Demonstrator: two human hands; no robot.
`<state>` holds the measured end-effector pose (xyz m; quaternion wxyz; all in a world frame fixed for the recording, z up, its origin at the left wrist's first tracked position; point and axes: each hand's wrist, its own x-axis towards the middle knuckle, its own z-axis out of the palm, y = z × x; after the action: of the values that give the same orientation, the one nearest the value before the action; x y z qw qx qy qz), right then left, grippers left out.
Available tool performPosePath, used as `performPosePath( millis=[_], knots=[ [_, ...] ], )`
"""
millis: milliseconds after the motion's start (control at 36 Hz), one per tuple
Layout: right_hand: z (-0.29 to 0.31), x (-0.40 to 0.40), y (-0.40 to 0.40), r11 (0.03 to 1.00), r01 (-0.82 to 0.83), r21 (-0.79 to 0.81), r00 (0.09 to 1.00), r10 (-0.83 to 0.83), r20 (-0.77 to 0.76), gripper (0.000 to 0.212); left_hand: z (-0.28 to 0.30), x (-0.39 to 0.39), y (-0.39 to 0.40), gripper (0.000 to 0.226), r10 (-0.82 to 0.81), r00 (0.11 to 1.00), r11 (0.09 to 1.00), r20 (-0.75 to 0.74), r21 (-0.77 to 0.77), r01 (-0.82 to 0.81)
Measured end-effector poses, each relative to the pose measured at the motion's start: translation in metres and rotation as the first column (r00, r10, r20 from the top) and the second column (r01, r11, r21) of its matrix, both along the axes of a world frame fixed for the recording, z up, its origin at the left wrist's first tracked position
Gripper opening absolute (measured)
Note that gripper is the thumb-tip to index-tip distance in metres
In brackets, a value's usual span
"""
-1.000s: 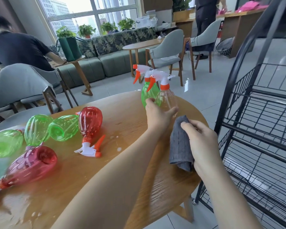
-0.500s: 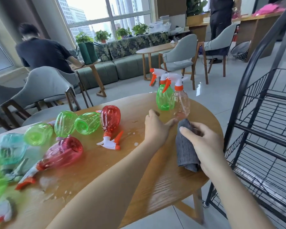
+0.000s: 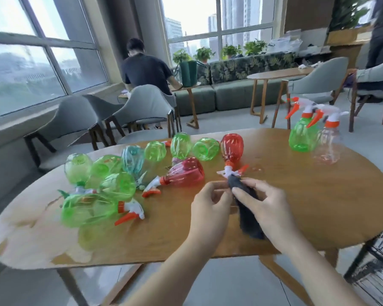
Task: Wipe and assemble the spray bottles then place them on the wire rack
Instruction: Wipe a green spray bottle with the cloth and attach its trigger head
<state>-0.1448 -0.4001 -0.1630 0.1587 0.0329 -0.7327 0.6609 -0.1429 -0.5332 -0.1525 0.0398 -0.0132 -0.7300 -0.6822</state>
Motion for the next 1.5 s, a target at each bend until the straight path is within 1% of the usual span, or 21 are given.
performPosePath(
  millis=[167,306,333,361,417,444,500,528,583,611,639,667,722,861,972,1083,1194,1278,1333,1417,1500],
  knots=[
    [0.009,0.001,-0.067,0.988,-0.157,-0.010,0.986,0.157,0.055,0.008,0.007,0.022,-0.056,0.011,0.028,0.999,0.958,0.047,0.284,-0.040],
    [0.019,-0.002,-0.109,0.964,-0.264,0.008,0.960,0.262,0.098,0.011,0.012,0.027,-0.105,0.013,-0.009,0.998,0.924,0.068,0.383,-0.018],
    [0.021,-0.004,-0.116,0.961,-0.275,0.016,0.956,0.271,0.111,0.010,0.013,0.027,-0.116,0.015,-0.009,0.998,0.938,0.063,0.346,-0.014],
    [0.022,-0.005,-0.124,0.960,-0.280,0.020,0.954,0.275,0.121,0.011,0.015,0.028,-0.128,0.019,0.011,0.999,0.970,0.049,0.240,-0.023],
    [0.022,-0.006,-0.137,0.964,-0.266,0.018,0.956,0.261,0.134,0.014,0.017,0.028,-0.152,0.026,0.088,0.996,0.988,-0.033,-0.124,-0.091],
    [0.021,-0.006,-0.143,0.966,-0.258,0.020,0.957,0.253,0.142,0.015,0.019,0.028,-0.165,0.027,0.120,0.988,0.942,-0.096,-0.303,-0.144],
    [0.018,-0.007,-0.155,0.966,-0.253,0.045,0.958,0.244,0.152,0.014,0.023,0.027,-0.190,0.028,0.118,0.971,0.793,-0.206,-0.570,-0.217],
    [0.017,-0.007,-0.161,0.966,-0.252,0.059,0.958,0.241,0.155,0.013,0.024,0.024,-0.202,0.031,0.091,0.967,0.683,-0.239,-0.692,-0.235],
    [0.014,-0.006,-0.171,0.961,-0.266,0.081,0.955,0.251,0.158,0.013,0.027,0.017,-0.225,0.043,0.046,0.969,0.399,-0.241,-0.885,-0.239],
    [0.014,-0.004,-0.176,0.956,-0.280,0.084,0.951,0.265,0.162,0.012,0.029,0.013,-0.237,0.051,0.050,0.974,0.279,-0.221,-0.933,-0.226],
    [0.014,-0.003,-0.181,0.952,-0.295,0.082,0.946,0.278,0.169,0.012,0.033,0.008,-0.247,0.059,0.067,0.982,0.196,-0.179,-0.962,-0.189],
    [0.014,-0.002,-0.184,0.948,-0.308,0.082,0.940,0.291,0.178,0.012,0.036,0.002,-0.258,0.069,0.091,0.988,0.148,-0.122,-0.980,-0.135],
    [0.014,0.001,-0.191,0.940,-0.332,0.072,0.928,0.313,0.201,0.011,0.040,-0.011,-0.277,0.087,0.135,0.991,0.106,-0.008,-0.994,-0.023],
    [0.017,0.003,-0.200,0.933,-0.343,0.105,0.923,0.314,0.222,0.016,0.043,-0.039,-0.310,0.112,0.125,0.964,0.173,0.236,-0.962,0.213],
    [0.018,0.004,-0.199,0.934,-0.335,0.126,0.927,0.303,0.221,0.016,0.046,-0.049,-0.317,0.121,0.114,0.949,0.115,0.293,-0.953,0.281],
    [0.016,0.009,-0.192,0.938,-0.318,0.139,0.933,0.283,0.224,0.016,0.043,-0.049,-0.315,0.115,0.113,0.938,0.035,0.326,-0.945,0.325],
    [0.014,0.014,-0.180,0.943,-0.310,0.123,0.933,0.278,0.227,0.016,0.041,-0.043,-0.313,0.114,0.110,0.931,0.074,0.348,-0.937,0.342],
    [0.015,0.020,-0.167,0.947,-0.309,0.087,0.931,0.282,0.233,0.015,0.043,-0.032,-0.305,0.107,0.080,0.942,0.066,0.327,-0.944,0.322],
    [0.015,0.023,-0.156,0.950,-0.296,0.098,0.938,0.270,0.218,0.014,0.043,-0.024,-0.299,0.103,0.045,0.947,0.144,0.320,-0.940,0.310],
    [0.016,0.031,-0.136,0.960,-0.266,0.091,0.956,0.250,0.156,0.009,0.044,-0.013,-0.289,0.096,-0.001,0.956,0.358,0.295,-0.892,0.276],
    [0.016,0.039,-0.113,0.981,-0.191,0.019,0.979,0.189,0.079,0.008,0.041,-0.005,-0.270,0.101,-0.065,0.961,0.686,0.268,-0.687,0.238]
  ],
)
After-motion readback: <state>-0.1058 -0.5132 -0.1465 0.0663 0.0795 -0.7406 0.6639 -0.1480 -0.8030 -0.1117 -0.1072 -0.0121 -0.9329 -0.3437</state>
